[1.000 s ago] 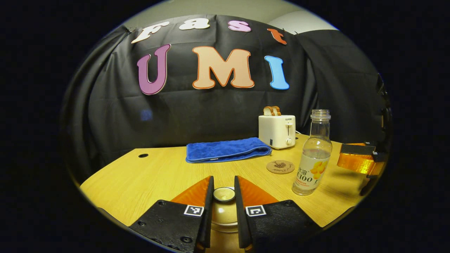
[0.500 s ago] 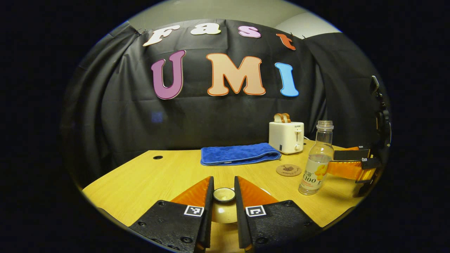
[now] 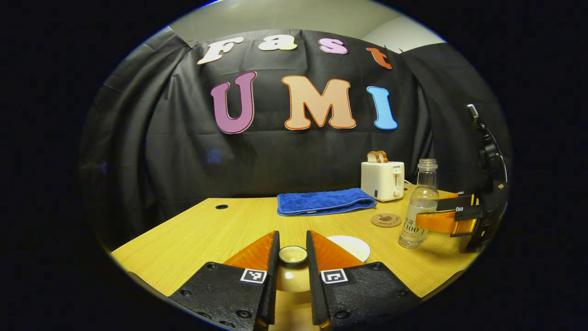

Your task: Open the teacup lid with one hand, grasp the water bottle and pour water into the teacup with the other hand; after pouring, place the water bottle on the coaster and then close the teacup lid.

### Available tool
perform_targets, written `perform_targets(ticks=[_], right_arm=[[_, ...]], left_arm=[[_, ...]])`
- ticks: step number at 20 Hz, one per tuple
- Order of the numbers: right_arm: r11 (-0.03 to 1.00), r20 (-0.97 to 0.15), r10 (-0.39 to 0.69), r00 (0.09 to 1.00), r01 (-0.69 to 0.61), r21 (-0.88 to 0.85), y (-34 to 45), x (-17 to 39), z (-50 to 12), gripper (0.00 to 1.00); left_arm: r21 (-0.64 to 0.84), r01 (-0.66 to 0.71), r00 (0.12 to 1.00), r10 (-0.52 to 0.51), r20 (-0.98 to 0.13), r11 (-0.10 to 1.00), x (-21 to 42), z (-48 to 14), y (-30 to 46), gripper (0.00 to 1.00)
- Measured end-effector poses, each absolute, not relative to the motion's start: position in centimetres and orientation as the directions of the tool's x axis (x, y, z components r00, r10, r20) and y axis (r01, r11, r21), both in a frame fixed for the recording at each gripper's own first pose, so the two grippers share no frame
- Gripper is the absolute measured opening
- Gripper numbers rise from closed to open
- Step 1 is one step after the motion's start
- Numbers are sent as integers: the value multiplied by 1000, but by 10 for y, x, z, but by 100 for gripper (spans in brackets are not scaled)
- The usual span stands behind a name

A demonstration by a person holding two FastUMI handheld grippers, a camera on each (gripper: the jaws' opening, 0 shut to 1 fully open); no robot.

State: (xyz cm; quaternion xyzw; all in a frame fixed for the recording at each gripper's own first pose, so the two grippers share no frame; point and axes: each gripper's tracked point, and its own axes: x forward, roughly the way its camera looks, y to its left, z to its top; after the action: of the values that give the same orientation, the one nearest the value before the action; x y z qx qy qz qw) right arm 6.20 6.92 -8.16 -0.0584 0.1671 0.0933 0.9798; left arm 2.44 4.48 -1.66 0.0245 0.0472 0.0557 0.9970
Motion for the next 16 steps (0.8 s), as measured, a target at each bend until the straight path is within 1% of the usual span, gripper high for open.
perform_targets(ticks=[1,2,3,4,5,6,7,8,11,13,16], right_arm=[[975,-344,161,925,-203,-88,70,63,-84,99],[974,-351,160,923,-204,-93,71,64,-86,99],[974,-357,156,921,-203,-99,70,64,-89,95],[974,-365,155,918,-204,-100,69,64,-91,95],[975,-372,151,916,-200,-98,69,65,-94,92],[975,-375,152,914,-200,-92,69,65,-95,93],[977,-379,151,913,-196,-84,69,66,-95,92],[977,-379,153,912,-197,-80,69,67,-94,82],[977,-391,147,909,-195,-84,69,67,-94,81],[972,-389,136,911,-200,-127,69,67,-91,81],[948,-358,106,928,-202,-244,68,68,-78,81]], left_arm=[[54,-111,989,115,-92,992,23,-17,45,28],[54,-111,989,116,-91,992,22,-17,46,28],[54,-110,989,114,-91,993,21,-17,46,28],[55,-108,990,113,-90,993,21,-17,45,28],[57,-108,990,112,-87,993,21,-17,44,28],[58,-107,990,112,-87,993,20,-17,45,28],[59,-107,990,112,-86,992,20,-16,46,28],[59,-108,990,113,-86,992,19,-17,47,28],[57,-115,989,120,-90,992,17,-20,51,28],[53,-121,988,126,-94,991,16,-23,55,28],[53,-128,986,132,-97,990,13,-25,60,28]])
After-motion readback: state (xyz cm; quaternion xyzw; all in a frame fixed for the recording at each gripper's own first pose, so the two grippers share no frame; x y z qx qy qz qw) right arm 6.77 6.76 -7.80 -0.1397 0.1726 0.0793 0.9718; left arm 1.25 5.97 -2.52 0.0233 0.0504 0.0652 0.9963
